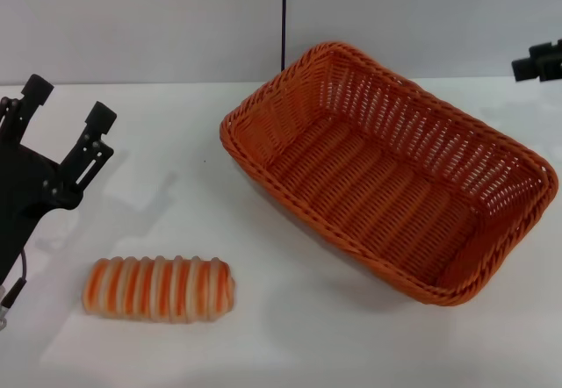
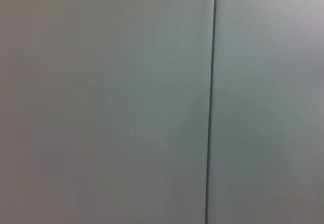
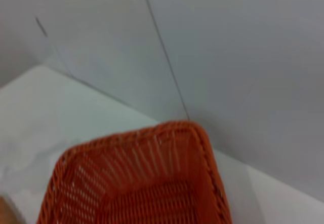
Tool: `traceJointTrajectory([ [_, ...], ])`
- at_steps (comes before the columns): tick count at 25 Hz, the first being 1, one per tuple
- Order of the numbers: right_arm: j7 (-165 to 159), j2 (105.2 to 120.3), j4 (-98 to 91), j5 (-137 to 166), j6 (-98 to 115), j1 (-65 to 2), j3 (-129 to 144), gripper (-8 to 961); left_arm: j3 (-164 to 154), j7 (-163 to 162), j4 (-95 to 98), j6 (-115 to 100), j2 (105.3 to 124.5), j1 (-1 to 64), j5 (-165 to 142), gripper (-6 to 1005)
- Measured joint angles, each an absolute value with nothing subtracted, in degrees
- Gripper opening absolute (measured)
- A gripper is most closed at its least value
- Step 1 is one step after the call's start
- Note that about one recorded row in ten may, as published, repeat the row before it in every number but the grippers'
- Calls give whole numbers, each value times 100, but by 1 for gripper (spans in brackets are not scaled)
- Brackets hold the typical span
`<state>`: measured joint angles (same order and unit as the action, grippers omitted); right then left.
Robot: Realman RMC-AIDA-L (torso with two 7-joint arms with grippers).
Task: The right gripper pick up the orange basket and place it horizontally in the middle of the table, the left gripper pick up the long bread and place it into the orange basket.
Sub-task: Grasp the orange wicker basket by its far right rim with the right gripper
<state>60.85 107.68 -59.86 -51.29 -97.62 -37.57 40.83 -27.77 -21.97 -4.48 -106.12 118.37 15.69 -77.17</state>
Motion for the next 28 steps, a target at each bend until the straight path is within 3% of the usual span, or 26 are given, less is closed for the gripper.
traceJointTrajectory([
  [5, 6107, 10807, -5974, -4796, -9682, -3827, 4349, 477, -2777, -2237, -458, -10664, 11845, 1582, -7717, 787],
  [11, 6121, 11001, -5929, -4243, -9433, -3995, 4428, 475, -2777, -2242, -450, -10692, 11848, 1543, -7717, 784],
  [28, 6227, 11047, -5216, -3905, -8924, -4246, 4703, 473, -2777, -2241, -448, -10712, 11840, 1496, -7703, 776],
])
